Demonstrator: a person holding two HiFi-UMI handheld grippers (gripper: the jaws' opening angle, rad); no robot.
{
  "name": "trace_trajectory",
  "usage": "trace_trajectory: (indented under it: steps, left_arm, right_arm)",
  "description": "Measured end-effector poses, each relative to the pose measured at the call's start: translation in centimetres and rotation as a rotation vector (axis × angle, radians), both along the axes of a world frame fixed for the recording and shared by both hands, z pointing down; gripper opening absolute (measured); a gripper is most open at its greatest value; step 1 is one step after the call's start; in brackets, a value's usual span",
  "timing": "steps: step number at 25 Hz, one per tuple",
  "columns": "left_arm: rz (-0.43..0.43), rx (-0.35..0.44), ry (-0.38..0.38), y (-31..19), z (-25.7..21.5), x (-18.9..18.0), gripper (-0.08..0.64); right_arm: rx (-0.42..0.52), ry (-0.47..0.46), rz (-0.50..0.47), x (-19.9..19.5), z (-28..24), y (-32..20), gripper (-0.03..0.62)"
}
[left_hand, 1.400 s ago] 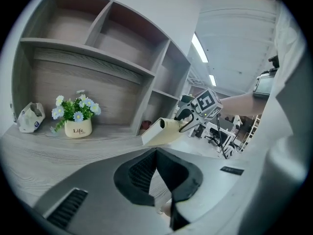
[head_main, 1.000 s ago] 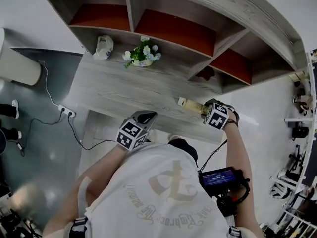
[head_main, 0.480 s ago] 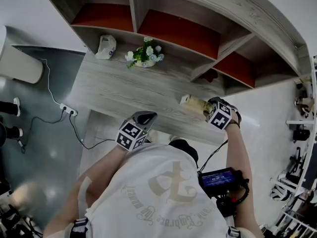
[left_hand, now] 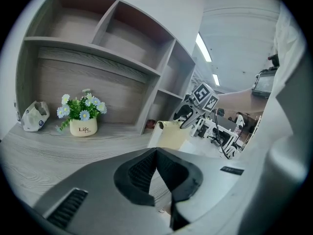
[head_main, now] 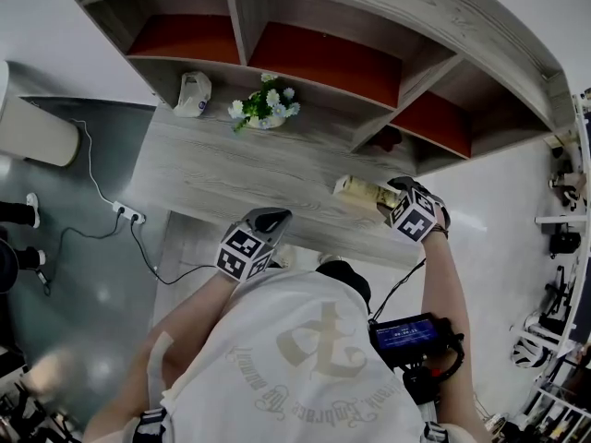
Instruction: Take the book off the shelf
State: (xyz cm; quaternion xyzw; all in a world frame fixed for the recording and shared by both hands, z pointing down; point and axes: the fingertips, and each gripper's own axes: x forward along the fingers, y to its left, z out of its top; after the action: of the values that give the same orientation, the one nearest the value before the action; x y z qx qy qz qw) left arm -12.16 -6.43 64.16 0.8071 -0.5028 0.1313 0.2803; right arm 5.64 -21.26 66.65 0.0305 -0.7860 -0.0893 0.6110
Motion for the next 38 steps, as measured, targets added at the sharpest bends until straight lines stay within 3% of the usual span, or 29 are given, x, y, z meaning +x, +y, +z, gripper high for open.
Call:
trace_trajectory:
  steps: [6,9,12,15,22,30,38]
  left_arm:
    - [0.025,0.01,-0.003,-0.1,-0.2,0.5,0.014]
    - [0.045,0.014,-0.005,-0.1,-0.3,1.0,0.014]
    - [0.067,0.019,-0.007,-0.2,-0.5,1.9,0.014]
    - [0.093,0.027,-0.01,-0.3,-0.8,2.6,0.014]
    - [0.153,0.043,-0.028,-0.3,-1.4,3.9,0.014]
    - [0.219,0.055,-0.036,-0.4,-1.9,5.8,0.014]
    - [0.281,0.066,-0.041,-0.9,-2.6,7.9,0.014]
  right_arm:
    - [-0.009,-0.163,0.089,-0.6,-2.1,0.3,0.166]
    - [-0.025,-0.247,0.131,-0.8,-3.2,0.9,0.164]
    - [-0.012,-0.332,0.171,-0.6,-4.5,1.1,0.106]
    - [0.025,-0.429,0.236,0.0,-5.7,0.8,0.005]
    - [-0.016,-0.632,0.375,1.9,-7.2,2.8,0.004]
    - [-0.089,-0.934,0.56,4.6,-9.8,5.6,0.002]
    - [-0.106,-1.111,0.671,6.4,-10.2,8.5,0.002]
